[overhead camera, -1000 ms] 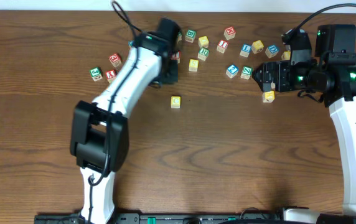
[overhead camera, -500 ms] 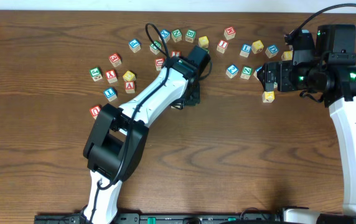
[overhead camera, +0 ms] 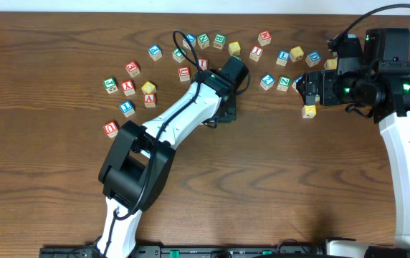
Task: Spell out CORL
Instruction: 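Carry the yellow O block right of the C block and lower it, then release the O block and raise the left gripper away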
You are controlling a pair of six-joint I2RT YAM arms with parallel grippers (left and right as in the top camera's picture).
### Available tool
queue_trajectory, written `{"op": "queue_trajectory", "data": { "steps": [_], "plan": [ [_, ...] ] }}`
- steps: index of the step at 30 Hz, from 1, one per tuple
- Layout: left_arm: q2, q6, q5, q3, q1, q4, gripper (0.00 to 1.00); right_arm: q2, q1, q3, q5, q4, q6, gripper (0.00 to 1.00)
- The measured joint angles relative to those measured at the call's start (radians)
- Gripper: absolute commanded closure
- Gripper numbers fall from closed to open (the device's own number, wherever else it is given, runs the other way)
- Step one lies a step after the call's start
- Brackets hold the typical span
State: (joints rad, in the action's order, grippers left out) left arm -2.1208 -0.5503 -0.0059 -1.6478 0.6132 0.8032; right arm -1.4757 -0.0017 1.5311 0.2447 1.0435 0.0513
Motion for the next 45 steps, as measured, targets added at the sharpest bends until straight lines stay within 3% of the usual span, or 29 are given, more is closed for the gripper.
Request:
{"op": "queue_trajectory", "data": {
  "steps": [14, 17, 19, 33, 45],
  "plan": [
    [-0.075, 0.0, 0.0, 0.006, 0.018, -0.039, 0.67, 0.0, 0.0, 0.0, -0.003, 0.0, 0.0, 0.01],
    [-0.084, 0.0, 0.0, 0.006, 0.018, -0.047, 0.65, 0.0, 0.0, 0.0, -0.003, 0.0, 0.0, 0.01],
    [-0.084, 0.0, 0.0, 0.006, 0.018, -0.048, 0.58, 0.0, 0.0, 0.0, -0.003, 0.0, 0.0, 0.01],
    [-0.082, 0.002, 0.0, 0.006, 0.018, -0.047, 0.58, 0.0, 0.0, 0.0, -0.003, 0.0, 0.0, 0.01],
    [0.108, 0.053, 0.0, 0.006, 0.014, -0.026, 0.58, 0.0, 0.0, 0.0, -0.003, -0.008, 0.0, 0.01]
  ]
}}
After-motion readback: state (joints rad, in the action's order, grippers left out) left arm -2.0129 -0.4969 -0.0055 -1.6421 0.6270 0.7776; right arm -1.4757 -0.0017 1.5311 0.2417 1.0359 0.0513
